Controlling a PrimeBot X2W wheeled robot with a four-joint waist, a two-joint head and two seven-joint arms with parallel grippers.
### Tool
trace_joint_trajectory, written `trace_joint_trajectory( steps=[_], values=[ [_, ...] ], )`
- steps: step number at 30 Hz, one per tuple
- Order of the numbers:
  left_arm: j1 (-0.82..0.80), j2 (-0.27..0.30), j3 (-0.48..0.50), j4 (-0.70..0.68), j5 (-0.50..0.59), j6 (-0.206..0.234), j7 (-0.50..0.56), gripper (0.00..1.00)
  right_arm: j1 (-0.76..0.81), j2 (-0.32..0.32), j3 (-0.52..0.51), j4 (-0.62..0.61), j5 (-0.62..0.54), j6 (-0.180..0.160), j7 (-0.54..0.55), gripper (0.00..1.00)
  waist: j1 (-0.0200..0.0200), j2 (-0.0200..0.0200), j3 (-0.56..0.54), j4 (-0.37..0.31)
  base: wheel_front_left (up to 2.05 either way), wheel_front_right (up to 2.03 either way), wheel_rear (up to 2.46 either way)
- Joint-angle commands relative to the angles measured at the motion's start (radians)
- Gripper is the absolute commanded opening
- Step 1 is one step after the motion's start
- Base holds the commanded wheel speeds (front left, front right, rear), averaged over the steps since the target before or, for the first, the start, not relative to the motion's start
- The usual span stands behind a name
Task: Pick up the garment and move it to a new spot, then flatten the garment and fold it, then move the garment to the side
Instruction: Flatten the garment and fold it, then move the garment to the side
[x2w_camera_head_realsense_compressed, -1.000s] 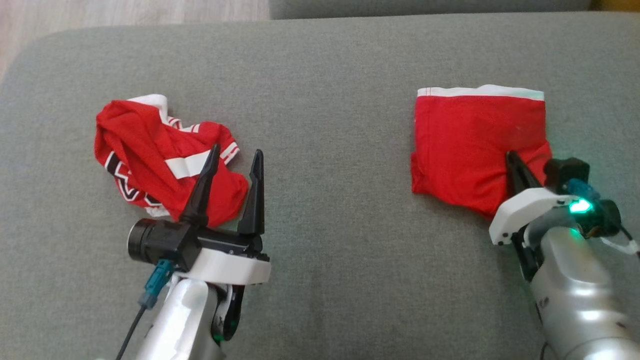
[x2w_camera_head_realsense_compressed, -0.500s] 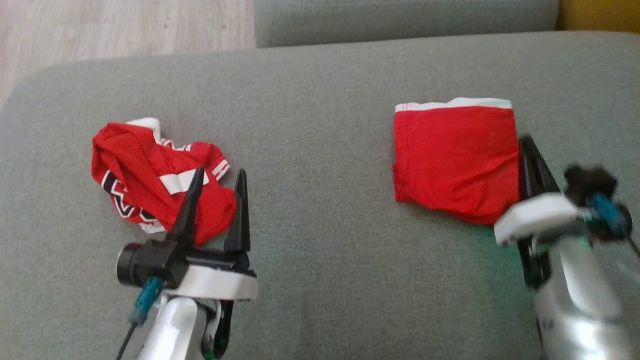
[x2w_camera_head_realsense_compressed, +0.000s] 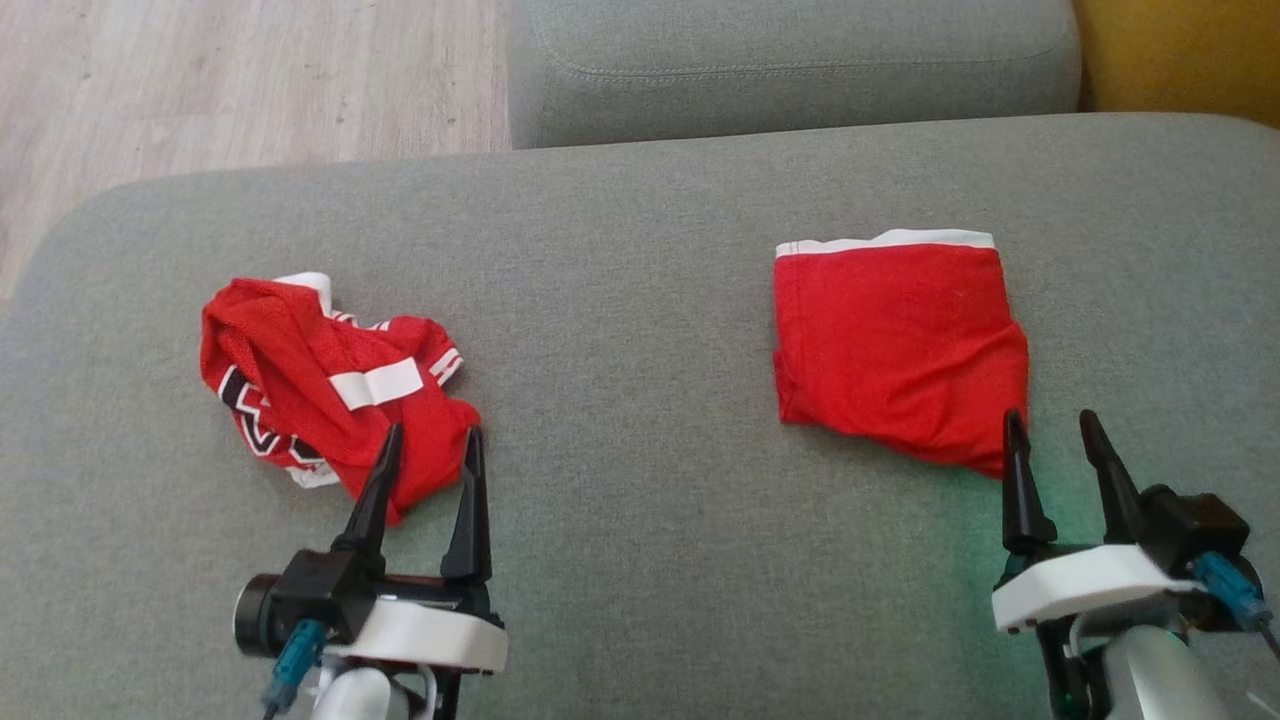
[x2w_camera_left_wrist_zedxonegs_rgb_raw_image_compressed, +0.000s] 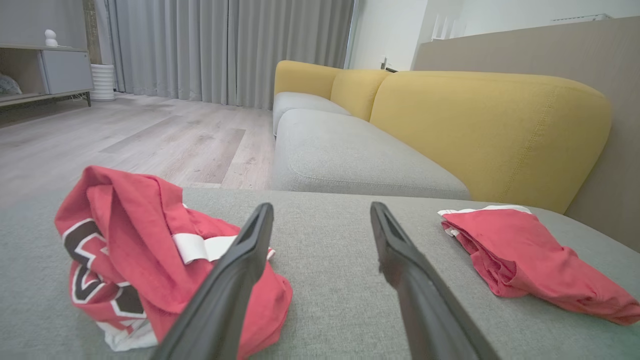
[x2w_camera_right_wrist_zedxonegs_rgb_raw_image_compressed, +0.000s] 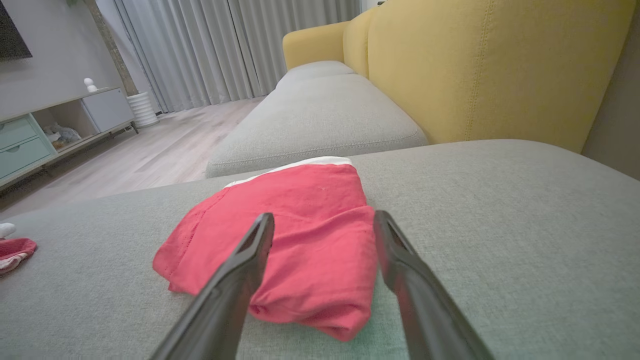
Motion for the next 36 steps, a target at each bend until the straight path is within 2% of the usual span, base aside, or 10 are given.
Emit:
trace_joint_trajectory(
  steps=[1,8,14,19,22,30,35,36],
  values=[
    [-0.030,0.003,0.035,-0.026,-0.002,0.006,-0.005,1.00,-0.025,-0.002,0.027,-0.044,0.006,0.007,-0.008,1.00,0.0002,0.0000,0.000,0.002,0.00,0.00,0.00],
    [-0.050,0.003,0.030,-0.043,-0.002,0.006,-0.005,1.00,-0.040,-0.002,0.013,-0.083,-0.007,0.007,0.007,1.00,0.0002,0.0000,0.035,0.015,0.00,0.00,0.00],
    [-0.104,0.003,0.010,-0.056,0.008,-0.005,-0.005,1.00,-0.137,-0.002,-0.048,-0.092,-0.067,0.007,0.048,1.00,0.0002,0.0000,0.129,0.039,0.00,0.00,0.00],
    [-0.138,0.003,-0.009,-0.050,0.011,-0.013,-0.005,1.00,-0.235,-0.002,-0.105,-0.011,-0.082,0.007,0.118,1.00,0.0002,0.0000,0.168,0.059,0.00,0.00,0.00],
    [-0.158,0.003,-0.019,-0.050,0.006,-0.013,-0.005,1.00,-0.306,-0.002,-0.142,0.073,-0.052,0.007,0.175,1.00,0.0002,0.0000,0.190,0.075,0.00,0.00,0.00],
    [-0.187,0.003,-0.038,-0.048,-0.010,-0.006,-0.005,1.00,-0.416,-0.002,-0.263,0.248,-0.184,0.007,0.268,1.00,0.0002,0.0000,0.229,0.102,0.00,0.00,0.00],
    [-0.192,0.003,-0.042,-0.046,-0.015,-0.002,-0.005,1.00,-0.444,-0.002,-0.254,0.333,-0.192,0.007,0.295,1.00,0.0002,0.0000,0.236,0.105,0.00,0.00,0.00],
    [-0.193,0.003,-0.041,-0.045,-0.015,-0.002,-0.005,1.00,-0.450,-0.002,-0.244,0.347,-0.187,0.007,0.297,0.73,0.0002,0.0000,0.236,0.103,0.00,0.00,0.00]
  ],
)
